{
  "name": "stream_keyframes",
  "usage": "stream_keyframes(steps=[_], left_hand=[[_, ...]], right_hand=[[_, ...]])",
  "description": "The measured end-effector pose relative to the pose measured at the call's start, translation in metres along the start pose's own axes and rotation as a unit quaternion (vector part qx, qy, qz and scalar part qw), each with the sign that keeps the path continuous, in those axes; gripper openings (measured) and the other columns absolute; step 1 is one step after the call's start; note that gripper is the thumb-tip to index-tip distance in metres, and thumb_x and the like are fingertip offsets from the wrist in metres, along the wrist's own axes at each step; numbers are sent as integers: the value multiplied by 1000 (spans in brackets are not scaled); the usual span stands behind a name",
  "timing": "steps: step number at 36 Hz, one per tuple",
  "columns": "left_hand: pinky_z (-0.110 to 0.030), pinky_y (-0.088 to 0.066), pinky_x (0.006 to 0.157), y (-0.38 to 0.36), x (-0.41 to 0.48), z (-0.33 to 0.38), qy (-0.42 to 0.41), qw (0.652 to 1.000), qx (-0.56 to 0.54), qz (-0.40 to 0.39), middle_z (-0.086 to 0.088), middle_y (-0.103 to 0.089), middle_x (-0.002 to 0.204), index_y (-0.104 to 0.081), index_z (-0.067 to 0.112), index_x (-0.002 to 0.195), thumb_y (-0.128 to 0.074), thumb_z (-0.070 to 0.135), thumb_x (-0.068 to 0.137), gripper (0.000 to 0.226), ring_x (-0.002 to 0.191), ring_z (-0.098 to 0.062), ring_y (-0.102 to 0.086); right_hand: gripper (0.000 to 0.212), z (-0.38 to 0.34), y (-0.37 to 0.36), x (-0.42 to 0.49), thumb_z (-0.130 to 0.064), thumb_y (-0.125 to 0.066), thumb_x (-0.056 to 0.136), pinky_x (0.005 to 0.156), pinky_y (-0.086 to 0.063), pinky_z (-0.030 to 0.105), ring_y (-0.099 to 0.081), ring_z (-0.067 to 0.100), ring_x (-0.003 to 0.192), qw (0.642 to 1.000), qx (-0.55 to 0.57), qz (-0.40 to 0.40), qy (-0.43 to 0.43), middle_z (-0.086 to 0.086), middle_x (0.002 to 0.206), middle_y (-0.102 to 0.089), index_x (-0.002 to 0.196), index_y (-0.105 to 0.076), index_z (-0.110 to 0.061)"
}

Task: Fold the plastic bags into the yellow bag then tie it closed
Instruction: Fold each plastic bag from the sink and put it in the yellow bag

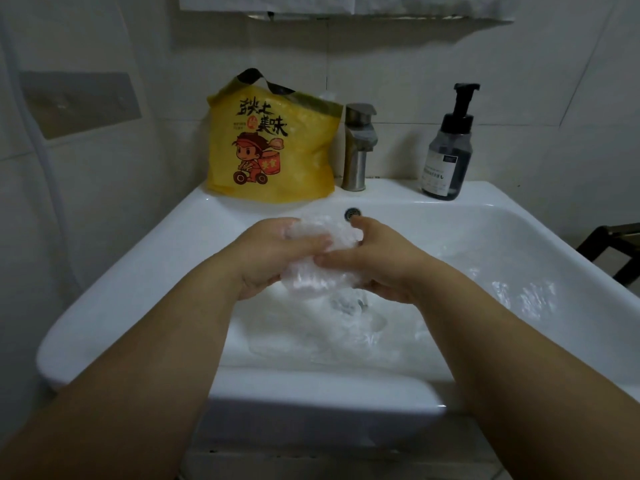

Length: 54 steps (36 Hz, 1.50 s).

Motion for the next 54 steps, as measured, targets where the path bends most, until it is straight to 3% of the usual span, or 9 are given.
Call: stream_keyframes(steps=[3,10,17,25,33,40,47,51,54], left_hand=[[-25,-57,73,8,5,1,-16,991,-83,99,-7,-74,106,-66,12,112,-61,20,93,22,93,-16,-72],[-34,-57,88,4,8,4,-17,978,-172,117,-11,-71,110,-62,5,115,-54,14,97,22,101,-21,-69],[-25,-57,77,12,7,6,-20,978,-180,99,-11,-69,95,-64,2,100,-54,4,94,12,86,-18,-66],[-24,-59,78,13,3,5,-7,986,-163,43,-13,-69,110,-65,7,109,-52,-1,92,22,96,-18,-66],[-17,-56,53,7,-3,8,26,987,-156,-5,-10,-73,78,-64,11,104,-43,-6,96,28,65,-16,-72],[-19,-56,54,7,-2,9,14,986,-168,16,-9,-71,79,-64,8,99,-39,-11,95,32,64,-12,-70],[-25,-55,50,7,-4,12,24,975,-216,49,-9,-62,64,-65,2,70,-35,4,92,38,56,-17,-58],[-23,-55,53,6,-2,8,28,987,-120,104,-5,-64,62,-68,7,66,-54,31,96,41,57,-14,-63],[-19,-56,60,5,0,5,-2,993,-22,114,-4,-68,70,-69,6,75,-70,17,85,14,67,-13,-65]], right_hand=[[82,-4,-1,-2,-9,-76,77,62,-53,27,-56,20,77,991,130,-8,-20,18,113,-58,145,-30,-10],[12,-8,-8,-4,-9,-55,94,78,-57,33,-63,23,83,984,179,-11,-18,13,99,-65,104,-60,-5],[13,-15,9,-6,-1,-47,97,61,-60,27,-69,18,67,974,225,20,37,12,83,-69,94,-59,-6],[18,-17,12,-9,6,-48,94,66,-59,30,-63,25,74,981,175,30,76,16,85,-66,89,-62,-3],[25,-21,18,-13,12,-42,93,54,-57,27,-63,19,58,987,139,33,79,15,75,-62,75,-55,-1],[28,-24,15,-16,8,-38,94,60,-60,32,-65,24,62,980,185,-12,66,16,71,-64,74,-56,0],[49,-22,14,-14,-34,-43,100,59,-58,32,-64,26,64,980,189,31,58,14,68,-64,71,-60,2],[25,-21,13,-15,-16,-63,89,67,-59,27,-69,20,69,989,82,53,113,17,78,-68,79,-66,7],[7,-18,12,-14,2,-66,82,69,-59,25,-70,20,75,991,30,44,124,15,86,-70,88,-68,6]])
Point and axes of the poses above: each hand's wrist, its own x-axis towards the middle knuckle, its own y-axis out of the back of the hand, z = x × y, the point moved 2 cm from there along x, towards the middle knuckle
